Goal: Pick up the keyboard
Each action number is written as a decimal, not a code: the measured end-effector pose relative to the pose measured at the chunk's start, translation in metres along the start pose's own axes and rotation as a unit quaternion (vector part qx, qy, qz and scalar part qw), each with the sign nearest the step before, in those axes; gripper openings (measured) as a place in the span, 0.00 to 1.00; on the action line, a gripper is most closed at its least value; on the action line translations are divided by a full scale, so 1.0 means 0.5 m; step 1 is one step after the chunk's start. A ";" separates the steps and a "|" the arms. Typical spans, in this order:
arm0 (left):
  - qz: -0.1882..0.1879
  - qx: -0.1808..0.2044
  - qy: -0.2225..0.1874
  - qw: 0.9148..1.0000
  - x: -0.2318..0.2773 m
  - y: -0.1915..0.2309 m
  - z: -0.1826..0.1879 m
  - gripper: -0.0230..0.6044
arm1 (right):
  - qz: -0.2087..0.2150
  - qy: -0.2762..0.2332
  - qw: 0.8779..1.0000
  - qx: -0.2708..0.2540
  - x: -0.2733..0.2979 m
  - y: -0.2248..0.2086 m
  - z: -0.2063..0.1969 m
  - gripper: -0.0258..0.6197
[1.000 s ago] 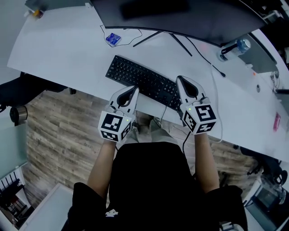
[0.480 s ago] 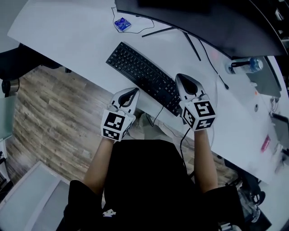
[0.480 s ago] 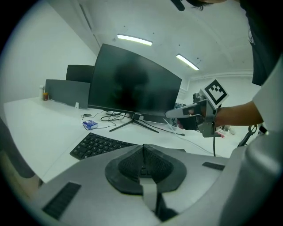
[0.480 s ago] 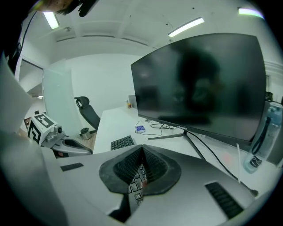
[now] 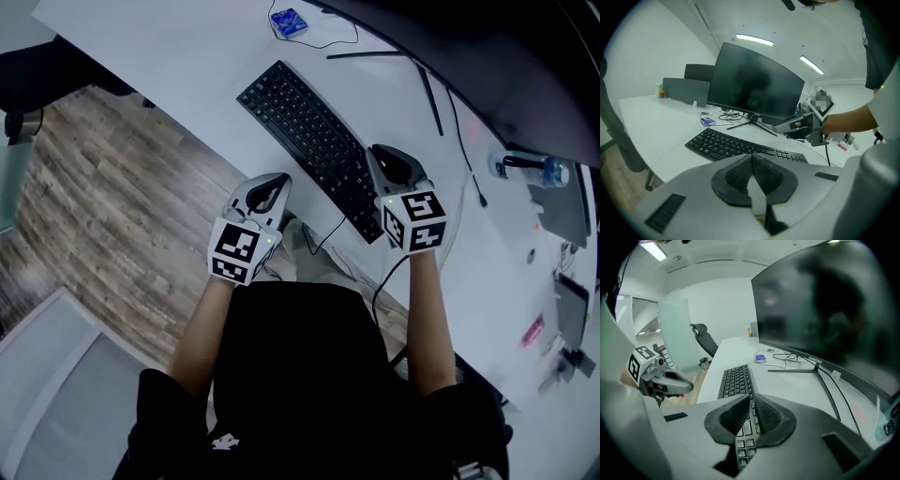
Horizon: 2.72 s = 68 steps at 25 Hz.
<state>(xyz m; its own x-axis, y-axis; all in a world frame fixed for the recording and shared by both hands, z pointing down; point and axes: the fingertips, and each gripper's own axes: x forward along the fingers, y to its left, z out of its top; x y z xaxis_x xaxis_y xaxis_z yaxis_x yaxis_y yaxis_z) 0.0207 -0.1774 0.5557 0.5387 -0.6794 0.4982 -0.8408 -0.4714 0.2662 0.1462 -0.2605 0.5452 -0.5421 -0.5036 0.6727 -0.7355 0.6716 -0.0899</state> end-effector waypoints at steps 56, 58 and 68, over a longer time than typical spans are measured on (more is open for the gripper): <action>-0.011 0.022 0.000 1.000 -0.025 0.007 0.027 0.05 | -0.034 0.128 0.986 -0.097 0.100 0.002 -0.064 0.04; -0.012 0.025 0.002 1.000 -0.027 0.010 0.023 0.05 | -0.027 0.132 0.987 -0.085 0.098 0.004 -0.074 0.04; -0.009 0.020 0.016 1.000 -0.033 0.006 -0.006 0.05 | 0.019 0.146 0.988 -0.052 0.117 0.021 -0.108 0.37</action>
<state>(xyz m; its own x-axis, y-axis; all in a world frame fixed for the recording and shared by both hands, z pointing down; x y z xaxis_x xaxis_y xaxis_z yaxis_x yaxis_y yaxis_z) 0.0092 -0.1662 0.5508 0.5517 -0.6519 0.5202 -0.8275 -0.5059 0.2436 0.1291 -0.2535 0.6233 -0.4165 -0.3097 0.8547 -0.6632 0.7466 -0.0527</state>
